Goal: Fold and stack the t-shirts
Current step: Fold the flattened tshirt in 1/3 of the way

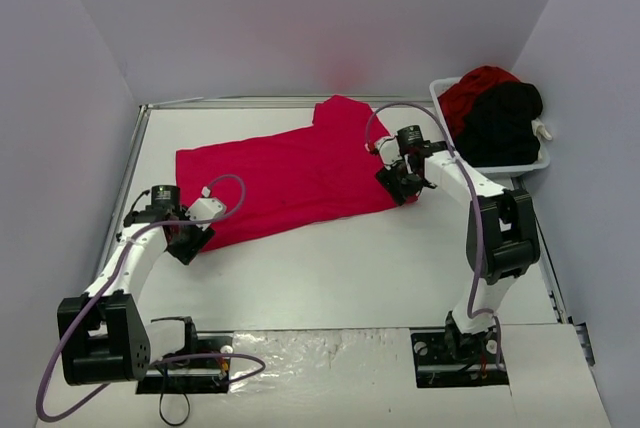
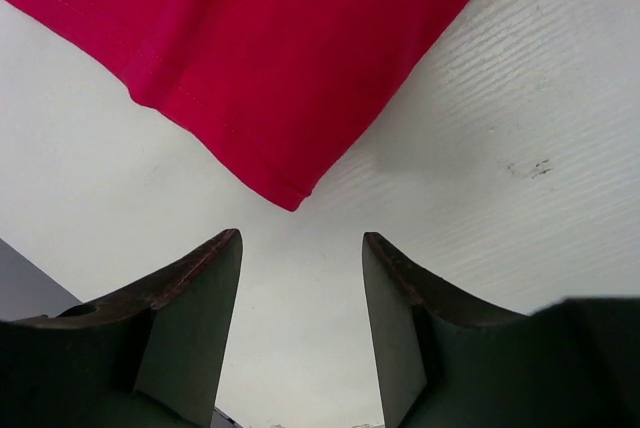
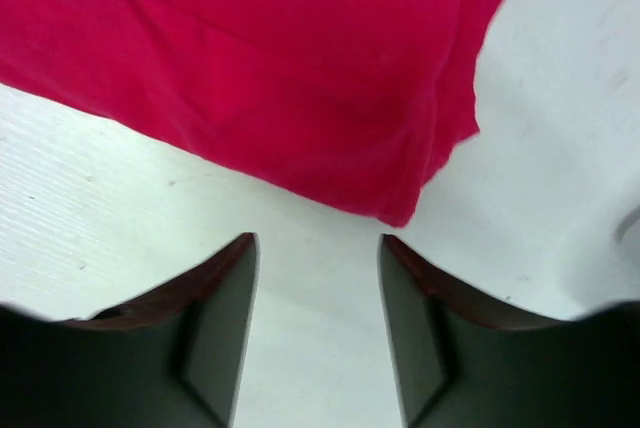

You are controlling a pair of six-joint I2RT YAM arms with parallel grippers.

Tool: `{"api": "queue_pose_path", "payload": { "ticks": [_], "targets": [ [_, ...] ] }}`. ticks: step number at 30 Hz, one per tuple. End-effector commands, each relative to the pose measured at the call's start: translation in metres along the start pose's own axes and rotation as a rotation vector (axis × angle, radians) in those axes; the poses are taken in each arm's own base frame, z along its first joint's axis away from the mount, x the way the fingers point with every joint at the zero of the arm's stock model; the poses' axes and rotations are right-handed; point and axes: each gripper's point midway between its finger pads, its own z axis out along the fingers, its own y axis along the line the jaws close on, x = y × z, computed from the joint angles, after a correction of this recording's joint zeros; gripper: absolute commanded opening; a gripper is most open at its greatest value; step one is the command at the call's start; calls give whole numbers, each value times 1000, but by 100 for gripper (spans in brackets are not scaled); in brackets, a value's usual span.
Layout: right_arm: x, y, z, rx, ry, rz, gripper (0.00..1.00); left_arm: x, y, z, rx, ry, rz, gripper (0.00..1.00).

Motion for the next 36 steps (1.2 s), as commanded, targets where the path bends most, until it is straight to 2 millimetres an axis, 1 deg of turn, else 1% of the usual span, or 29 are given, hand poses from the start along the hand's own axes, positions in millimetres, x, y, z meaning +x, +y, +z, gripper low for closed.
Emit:
{"api": "queue_pose_path", "payload": {
  "ticks": [1,4,7,11,12,16,17,20,21,22,23,27,30,36],
  "targets": [
    [18,-13,-14,41,19,56,54,1,2,-3,-11,1,42,51],
    [32,-15,-7,30,51,70,56,3,3,-1,-22,3,48,52],
    [40,-20,1,12,75,87,56,4,4,1,-30,9,42,53],
    [42,-24,14,-22,87,99,56,6,5,0,-37,13,33,53],
    [40,-23,20,-40,87,100,55,6,5,0,-40,14,34,53],
    [32,-21,31,-83,80,102,54,10,5,-2,-51,22,33,53],
    [32,-20,33,-92,85,104,52,12,6,-3,-56,27,33,53],
    [34,-17,41,-116,99,104,34,16,6,-5,-66,40,34,53],
    [36,-16,44,-122,106,102,16,17,7,-6,-71,43,36,53],
    [38,-15,46,-128,113,102,7,17,8,-7,-78,42,40,53],
    [39,-14,47,-135,112,103,1,19,9,-8,-83,46,38,53],
    [44,-10,51,-158,123,102,0,19,11,-9,-96,36,40,59],
    [47,-7,54,-168,129,103,0,15,10,-10,-85,19,44,61],
    [50,-7,56,-178,135,108,0,11,6,-1,-50,5,63,63]
  ]
}}
